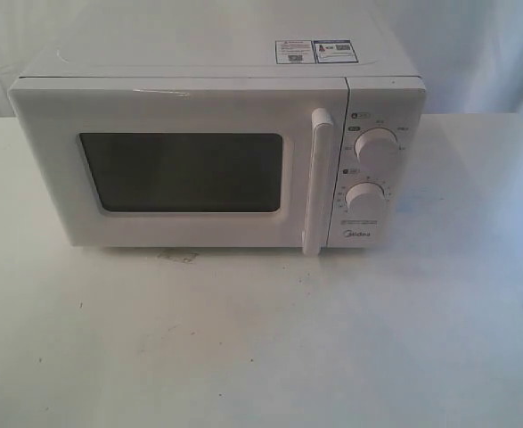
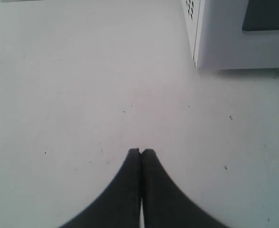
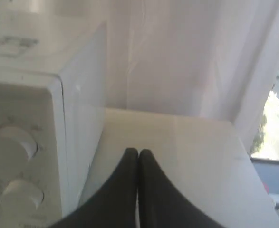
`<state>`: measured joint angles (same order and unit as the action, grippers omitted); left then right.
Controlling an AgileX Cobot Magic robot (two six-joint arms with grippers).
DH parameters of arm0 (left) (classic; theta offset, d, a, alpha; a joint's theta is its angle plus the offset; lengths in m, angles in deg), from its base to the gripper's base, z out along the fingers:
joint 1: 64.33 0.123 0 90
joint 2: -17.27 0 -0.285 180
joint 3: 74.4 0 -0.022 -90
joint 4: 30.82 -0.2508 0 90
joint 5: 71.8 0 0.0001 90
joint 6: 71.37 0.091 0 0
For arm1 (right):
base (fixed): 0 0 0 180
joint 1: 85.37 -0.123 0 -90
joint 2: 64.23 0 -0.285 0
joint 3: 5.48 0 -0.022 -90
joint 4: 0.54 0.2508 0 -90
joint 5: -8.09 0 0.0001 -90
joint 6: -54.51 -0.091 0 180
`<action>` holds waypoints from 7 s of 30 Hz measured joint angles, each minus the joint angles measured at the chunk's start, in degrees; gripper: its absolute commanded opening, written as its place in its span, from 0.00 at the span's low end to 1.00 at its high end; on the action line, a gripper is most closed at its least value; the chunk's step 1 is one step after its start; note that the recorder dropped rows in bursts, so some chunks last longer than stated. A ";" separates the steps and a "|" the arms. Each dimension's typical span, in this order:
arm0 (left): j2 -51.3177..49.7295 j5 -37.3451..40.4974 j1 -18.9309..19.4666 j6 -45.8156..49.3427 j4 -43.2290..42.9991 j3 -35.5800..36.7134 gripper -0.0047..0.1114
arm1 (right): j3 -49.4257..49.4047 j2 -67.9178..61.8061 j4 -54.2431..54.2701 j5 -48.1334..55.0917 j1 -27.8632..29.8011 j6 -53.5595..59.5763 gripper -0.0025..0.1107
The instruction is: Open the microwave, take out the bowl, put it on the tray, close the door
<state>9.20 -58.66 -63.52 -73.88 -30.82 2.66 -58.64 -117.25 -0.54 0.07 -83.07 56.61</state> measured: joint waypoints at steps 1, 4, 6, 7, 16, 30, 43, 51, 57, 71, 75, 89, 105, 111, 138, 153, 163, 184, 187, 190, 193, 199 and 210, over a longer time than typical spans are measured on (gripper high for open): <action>0.00 0.00 0.00 0.00 0.00 0.00 0.04 | 0.16 0.00 0.00 -1.58 0.00 0.00 0.02; 0.00 0.00 0.00 0.00 0.00 0.00 0.04 | 0.28 0.00 0.00 -5.66 0.00 0.00 0.02; 0.00 0.00 0.00 0.00 0.00 0.00 0.04 | 0.28 -0.28 0.00 -7.60 0.00 0.00 0.02; 0.00 0.00 0.00 0.00 0.00 0.00 0.04 | 0.28 -0.59 0.00 -8.45 0.00 0.00 0.02; 0.00 0.00 0.00 0.00 0.00 0.00 0.04 | 0.32 -12.78 -0.33 -9.70 -0.13 -4.64 0.02; 0.00 0.00 0.00 0.00 0.00 0.00 0.04 | 8.03 -27.86 -82.57 -47.45 -7.15 -52.61 0.02; 0.00 0.00 0.00 0.00 0.00 0.00 0.04 | 19.08 -32.31 -85.79 -27.61 -6.33 -60.90 0.02; 0.00 0.00 0.00 0.00 0.00 0.00 0.04 | 19.62 -33.87 -84.88 -27.36 -6.33 -61.02 0.23; 0.00 0.00 0.00 0.00 0.00 0.00 0.04 | 19.75 -35.11 -82.21 -28.60 -6.33 -58.83 0.58; 0.00 0.00 0.00 0.00 0.00 0.00 0.04 | 19.75 -42.06 -69.44 -35.83 -6.33 -50.56 0.58; 0.00 0.00 0.00 0.00 0.00 0.00 0.04 | 19.75 -44.92 -69.22 -40.72 -6.33 -50.34 0.57; 0.00 0.00 0.00 0.00 0.00 0.00 0.04 | 21.06 -47.63 -65.59 -41.06 -6.08 -48.90 0.02; 0.00 0.00 0.00 0.00 0.00 0.00 0.04 | 22.92 -47.74 -76.77 -43.51 -4.11 -60.19 0.02; 0.00 0.00 0.00 0.00 0.00 0.00 0.04 | 23.59 -46.53 -79.17 -40.41 -5.00 -61.14 0.02; 0.00 0.00 0.00 0.00 0.00 0.00 0.04 | 26.52 -40.78 -86.83 -5.95 -19.85 -70.11 0.02; 0.00 0.00 0.00 0.00 0.00 0.00 0.04 | 28.65 -45.54 -82.73 1.06 -23.54 -67.67 0.48; 0.00 0.00 0.00 0.00 0.00 0.00 0.04 | 28.99 -42.95 -81.14 2.90 -23.54 -68.00 0.42; 0.00 0.00 0.00 0.00 0.00 0.00 0.04 | 29.14 -42.97 -82.55 -16.90 -13.12 -62.33 0.02; 0.00 0.00 0.00 0.00 0.00 0.00 0.04 | 29.14 -43.58 -84.58 -21.86 -11.20 -61.06 0.02; 0.00 0.00 0.00 0.00 0.00 0.00 0.04 | 29.14 -44.81 -87.47 -28.11 -8.63 -59.64 0.02; 0.00 0.00 0.00 0.00 0.00 0.00 0.04 | 29.24 -45.90 -87.99 -33.74 -6.21 -58.55 0.02; 0.00 0.00 0.00 0.00 0.00 0.00 0.04 | 30.82 -48.39 -89.04 -43.22 -2.27 -58.47 0.02; 0.00 0.00 0.00 0.00 0.00 0.00 0.04 | 31.18 -48.91 -88.82 -45.13 -1.77 -58.69 0.02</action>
<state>9.20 -58.66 -63.52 -73.88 -30.82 2.66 -27.45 -166.17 -89.35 -45.07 -84.84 -2.08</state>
